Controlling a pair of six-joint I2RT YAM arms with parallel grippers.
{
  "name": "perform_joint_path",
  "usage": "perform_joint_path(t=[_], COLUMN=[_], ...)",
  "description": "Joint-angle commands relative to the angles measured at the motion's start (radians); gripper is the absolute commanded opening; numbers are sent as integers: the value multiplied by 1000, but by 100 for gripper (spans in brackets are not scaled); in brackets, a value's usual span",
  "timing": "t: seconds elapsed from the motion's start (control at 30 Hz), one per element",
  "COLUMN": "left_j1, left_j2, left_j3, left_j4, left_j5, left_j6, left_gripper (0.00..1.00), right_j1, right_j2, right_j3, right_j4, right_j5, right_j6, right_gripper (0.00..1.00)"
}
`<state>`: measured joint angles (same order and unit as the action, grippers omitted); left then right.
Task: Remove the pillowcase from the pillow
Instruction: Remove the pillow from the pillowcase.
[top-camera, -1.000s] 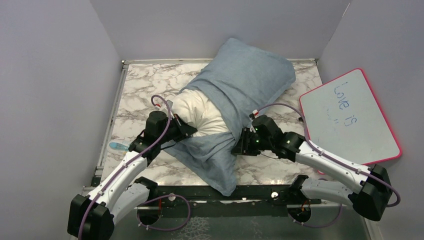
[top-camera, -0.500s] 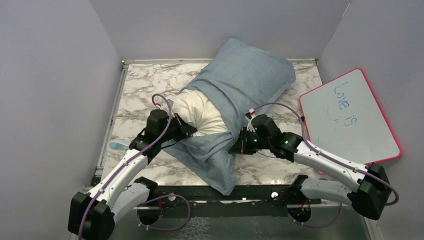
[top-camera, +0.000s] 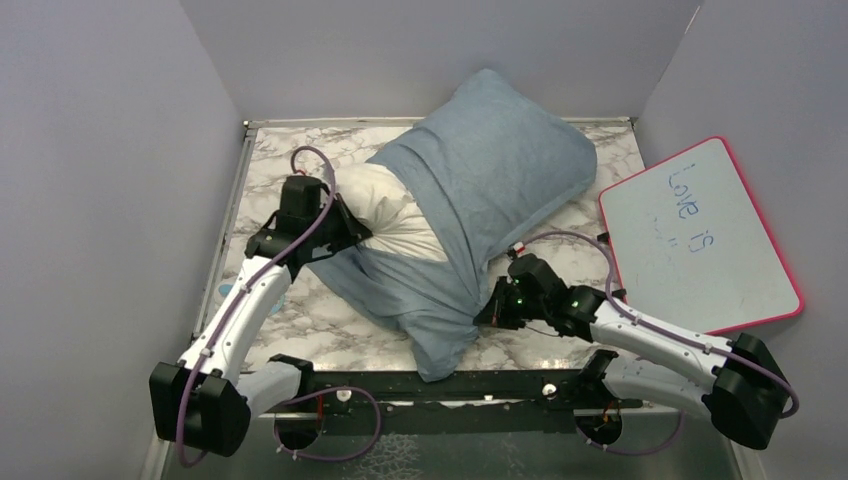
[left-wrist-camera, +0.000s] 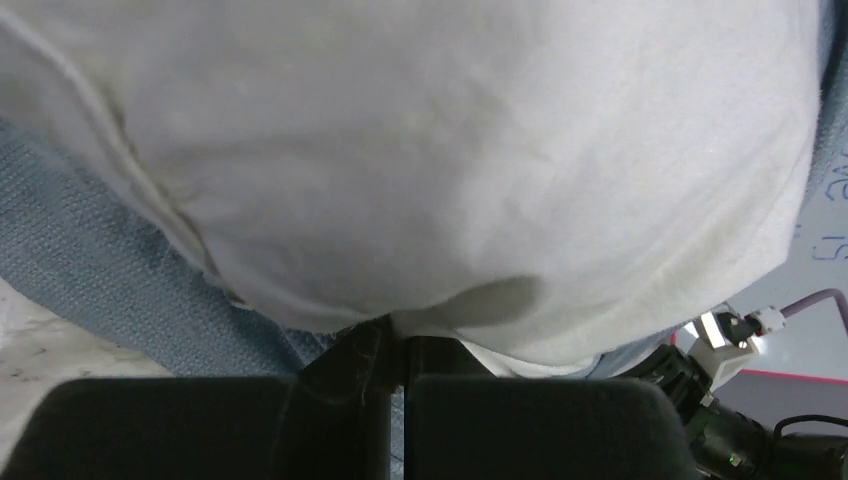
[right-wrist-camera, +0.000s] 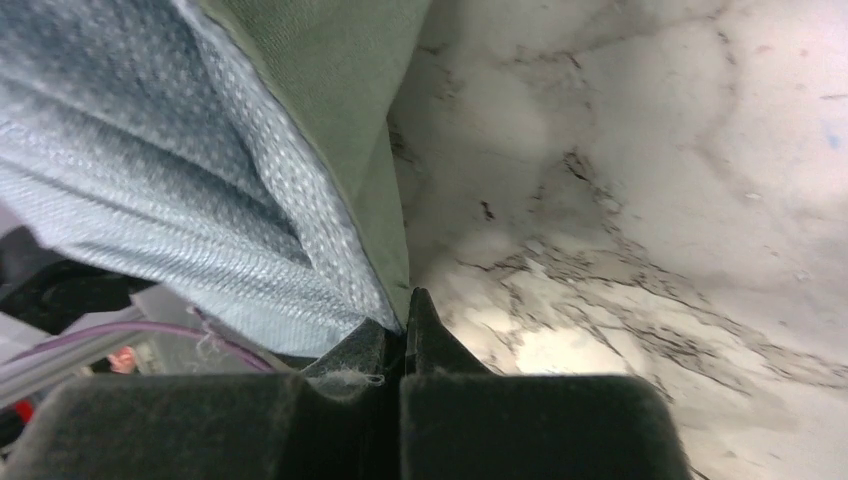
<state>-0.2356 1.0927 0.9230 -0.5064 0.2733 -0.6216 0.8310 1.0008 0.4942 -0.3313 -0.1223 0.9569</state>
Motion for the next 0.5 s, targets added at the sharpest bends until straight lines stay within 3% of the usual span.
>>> perform_joint_path(t=[0.0, 0.13, 0.2, 0.3, 0.4, 0.47], left_j1=[185, 187, 184, 182, 176, 169], left_j2=[12, 14, -14, -65, -95, -103], left_j3=[126, 63, 10, -51, -90, -104], left_j4=[81, 133, 163, 175, 179, 181], left_j5=[41, 203, 235, 235, 249, 250], left_j6=[87, 52, 29, 15, 5, 2], left_gripper=[0, 0, 0, 0, 0, 0], right_j1=[-3, -6, -6, -7, -7, -6], right_j2=[-29, 29, 71, 68, 1, -30], right_j3=[-89, -32, 47, 176, 269, 336], right_j4=[-120, -74, -86, -120, -113, -104], right_j5=[71, 57, 9, -53, -75, -66], right_j6=[55, 0, -80, -201, -326, -398], right_gripper=[1, 1, 8, 23, 49, 61])
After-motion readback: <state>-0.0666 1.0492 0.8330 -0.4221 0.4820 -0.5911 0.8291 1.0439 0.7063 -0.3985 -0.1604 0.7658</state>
